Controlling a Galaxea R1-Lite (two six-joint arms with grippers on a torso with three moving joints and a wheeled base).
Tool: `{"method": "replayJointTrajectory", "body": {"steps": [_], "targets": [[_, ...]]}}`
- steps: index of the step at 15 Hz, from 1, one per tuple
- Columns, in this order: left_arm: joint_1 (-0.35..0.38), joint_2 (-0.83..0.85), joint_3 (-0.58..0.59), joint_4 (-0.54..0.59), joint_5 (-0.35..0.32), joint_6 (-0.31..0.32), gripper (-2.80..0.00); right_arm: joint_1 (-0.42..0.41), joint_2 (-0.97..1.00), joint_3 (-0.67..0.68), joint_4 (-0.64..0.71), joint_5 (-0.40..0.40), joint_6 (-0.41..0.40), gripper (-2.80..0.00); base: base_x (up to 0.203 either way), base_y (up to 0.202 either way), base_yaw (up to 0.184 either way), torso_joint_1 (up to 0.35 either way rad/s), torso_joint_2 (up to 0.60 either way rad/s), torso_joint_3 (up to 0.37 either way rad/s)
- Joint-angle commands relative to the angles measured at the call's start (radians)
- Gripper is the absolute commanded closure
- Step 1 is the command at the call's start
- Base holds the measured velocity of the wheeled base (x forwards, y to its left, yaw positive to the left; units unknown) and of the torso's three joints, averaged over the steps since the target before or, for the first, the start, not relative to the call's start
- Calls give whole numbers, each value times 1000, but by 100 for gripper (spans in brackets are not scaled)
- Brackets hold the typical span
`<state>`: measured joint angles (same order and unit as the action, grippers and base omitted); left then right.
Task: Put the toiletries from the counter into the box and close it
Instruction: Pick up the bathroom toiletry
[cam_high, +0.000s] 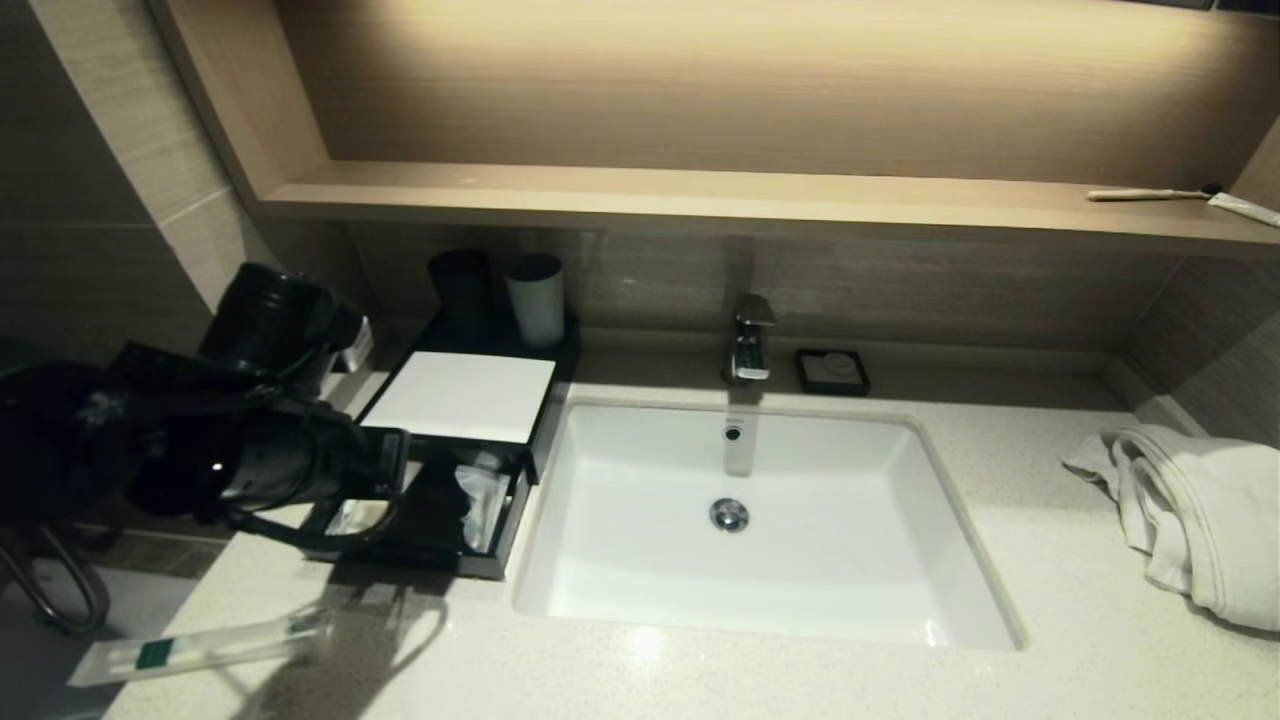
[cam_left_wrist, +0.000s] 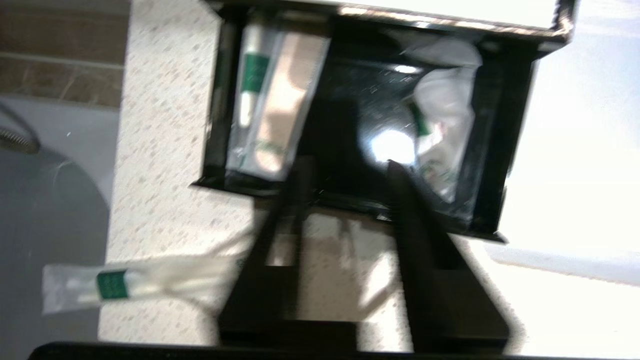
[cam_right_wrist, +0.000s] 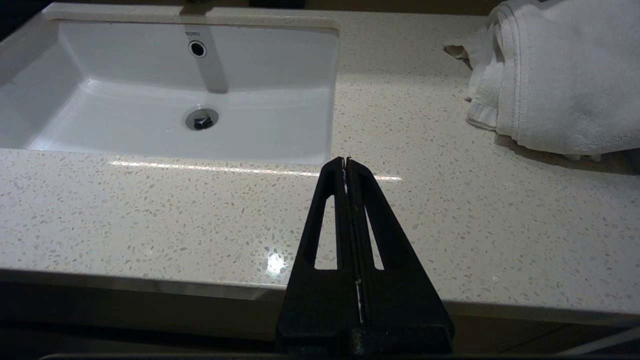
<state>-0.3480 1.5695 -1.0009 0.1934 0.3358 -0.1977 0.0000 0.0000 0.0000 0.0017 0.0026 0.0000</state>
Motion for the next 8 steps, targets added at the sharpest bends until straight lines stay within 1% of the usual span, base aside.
{"method": "replayJointTrajectory", "body": {"steps": [1, 4, 6, 8], "targets": [[46, -93, 73, 1, 9, -2, 0, 0, 0, 0, 0, 0, 0, 0, 0, 0, 0, 0, 0, 0], [152, -190, 188, 3, 12, -2, 0, 0, 0, 0, 0, 0, 0, 0, 0, 0, 0, 0, 0, 0], [219, -273, 302, 3, 9, 0, 0, 0, 0, 0, 0, 0, 0, 0, 0, 0, 0, 0, 0, 0], [264, -355, 398, 3, 5, 23, 0, 0, 0, 0, 0, 0, 0, 0, 0, 0, 0, 0, 0, 0]]}}
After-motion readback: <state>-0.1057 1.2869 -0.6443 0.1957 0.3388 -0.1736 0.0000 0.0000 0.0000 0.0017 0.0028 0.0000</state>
